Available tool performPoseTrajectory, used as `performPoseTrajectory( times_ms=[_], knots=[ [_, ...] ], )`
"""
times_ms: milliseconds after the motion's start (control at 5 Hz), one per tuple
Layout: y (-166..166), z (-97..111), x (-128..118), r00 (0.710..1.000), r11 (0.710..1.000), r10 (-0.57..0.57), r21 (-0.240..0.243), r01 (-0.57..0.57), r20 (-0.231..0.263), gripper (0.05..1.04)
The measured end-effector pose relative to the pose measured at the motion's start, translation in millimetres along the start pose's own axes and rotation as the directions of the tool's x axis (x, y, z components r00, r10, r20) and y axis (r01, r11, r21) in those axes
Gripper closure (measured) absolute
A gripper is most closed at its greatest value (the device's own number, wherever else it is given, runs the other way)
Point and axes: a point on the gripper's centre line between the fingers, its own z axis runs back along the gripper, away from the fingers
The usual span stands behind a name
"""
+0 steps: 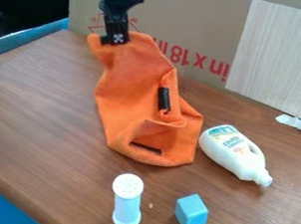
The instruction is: Fold the cloth from top left to bottom right
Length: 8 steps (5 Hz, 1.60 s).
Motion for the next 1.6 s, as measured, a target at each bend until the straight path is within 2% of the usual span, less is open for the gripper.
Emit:
performPoseTrajectory(
  times_ms=[400,1000,1400,1600],
  knots=[
    [-46,14,1,0.984,0.986,-0.166,0.048,0.163,0.063,1.028],
    [-104,36,-5,0.932,0.936,-0.343,0.132,0.328,0.119,1.028],
    [-138,25,-1,0.875,0.873,-0.476,0.163,0.459,0.087,1.028],
    [-152,17,4,0.844,0.836,-0.534,0.176,0.519,0.047,1.008]
  ],
)
